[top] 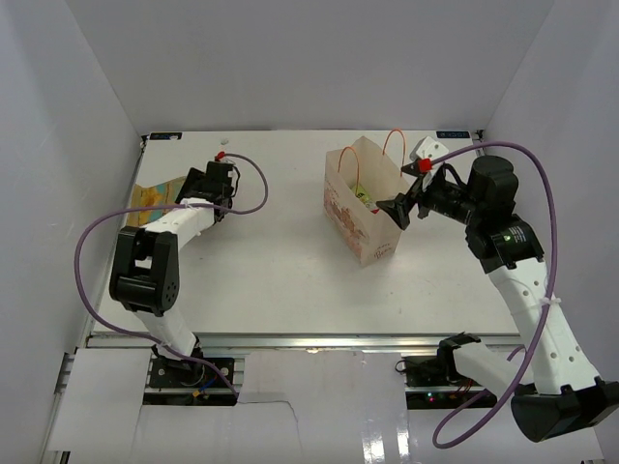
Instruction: Place the snacks into the paper bag
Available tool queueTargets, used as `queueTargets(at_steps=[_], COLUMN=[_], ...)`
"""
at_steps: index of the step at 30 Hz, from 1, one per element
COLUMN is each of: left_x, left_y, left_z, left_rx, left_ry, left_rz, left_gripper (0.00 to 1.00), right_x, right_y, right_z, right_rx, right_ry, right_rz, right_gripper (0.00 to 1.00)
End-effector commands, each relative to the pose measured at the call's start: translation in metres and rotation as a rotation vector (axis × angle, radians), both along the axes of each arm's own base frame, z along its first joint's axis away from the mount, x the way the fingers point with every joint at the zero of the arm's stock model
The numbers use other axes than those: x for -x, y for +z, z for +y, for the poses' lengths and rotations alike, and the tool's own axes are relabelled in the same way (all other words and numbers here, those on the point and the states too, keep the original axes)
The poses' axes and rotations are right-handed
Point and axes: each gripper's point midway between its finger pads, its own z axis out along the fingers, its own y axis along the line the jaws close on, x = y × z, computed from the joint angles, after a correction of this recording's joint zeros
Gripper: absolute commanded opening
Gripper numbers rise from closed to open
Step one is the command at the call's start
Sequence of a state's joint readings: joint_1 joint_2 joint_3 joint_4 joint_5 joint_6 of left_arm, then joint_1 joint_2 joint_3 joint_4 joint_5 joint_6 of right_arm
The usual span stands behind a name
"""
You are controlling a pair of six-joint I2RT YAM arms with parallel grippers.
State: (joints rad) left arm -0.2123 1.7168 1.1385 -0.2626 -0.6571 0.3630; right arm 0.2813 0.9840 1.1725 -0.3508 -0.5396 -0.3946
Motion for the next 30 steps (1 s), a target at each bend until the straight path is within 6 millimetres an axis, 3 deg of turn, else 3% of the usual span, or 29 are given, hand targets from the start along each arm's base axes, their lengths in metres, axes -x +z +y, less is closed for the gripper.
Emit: queueTargets(at_steps=[1, 2, 4, 6, 7, 10, 13, 14, 17, 18, 20, 21, 30], left_x=[-0.007, -0.008, -0.014, -0.014, -0.015, -0.021, -0.024, -0.022, -0.020, -0.014, -0.006, 0.002, 0.049], left_y=[0.005, 0.002, -0.006, -0.009, -0.007, 0.015, 0.062, 0.087, 0.141, 0.177, 0.208, 0.237, 0.358], left_z=[0.013, 0.012, 0.008, 0.004, 0.003, -0.005, -0.021, -0.027, -0.058, -0.068, -0.095, -0.104, -0.184], left_rx=[-0.101, -0.099, -0.081, -0.056, -0.043, 0.033, 0.174, 0.233, 0.464, 0.571, 0.735, 0.829, 1.401], left_ry=[0.039, 0.033, 0.029, 0.027, 0.029, 0.035, 0.032, 0.019, -0.044, -0.058, -0.149, -0.165, -0.429], left_rz=[-0.049, -0.044, -0.030, -0.012, -0.017, -0.064, -0.173, -0.225, -0.328, -0.414, -0.451, -0.508, -0.540], left_gripper=[0.87, 0.86, 0.71, 0.50, 0.32, 0.22, 0.13, 0.11, 0.07, 0.05, 0.04, 0.04, 0.00], right_x=[0.005, 0.007, 0.008, 0.010, 0.011, 0.015, 0.019, 0.019, 0.019, 0.019, 0.018, 0.018, 0.015], right_y=[0.029, 0.032, 0.034, 0.038, 0.040, 0.045, 0.050, 0.050, 0.052, 0.052, 0.052, 0.053, 0.048], right_z=[0.000, 0.000, -0.002, -0.003, -0.003, -0.006, -0.008, -0.008, -0.010, -0.010, -0.011, -0.012, -0.025], right_rx=[-0.021, -0.023, -0.022, -0.024, -0.025, -0.030, -0.038, -0.040, -0.045, -0.049, -0.050, -0.052, -0.050], right_ry=[0.016, 0.018, 0.014, 0.011, 0.010, 0.003, -0.005, -0.009, -0.017, -0.021, -0.032, -0.035, -0.117], right_rz=[-0.061, -0.071, -0.076, -0.087, -0.093, -0.112, -0.123, -0.120, -0.124, -0.120, -0.119, -0.119, -0.119], right_gripper=[0.98, 0.98, 0.98, 0.98, 0.98, 0.98, 0.98, 0.98, 0.98, 0.98, 0.98, 0.98, 0.98])
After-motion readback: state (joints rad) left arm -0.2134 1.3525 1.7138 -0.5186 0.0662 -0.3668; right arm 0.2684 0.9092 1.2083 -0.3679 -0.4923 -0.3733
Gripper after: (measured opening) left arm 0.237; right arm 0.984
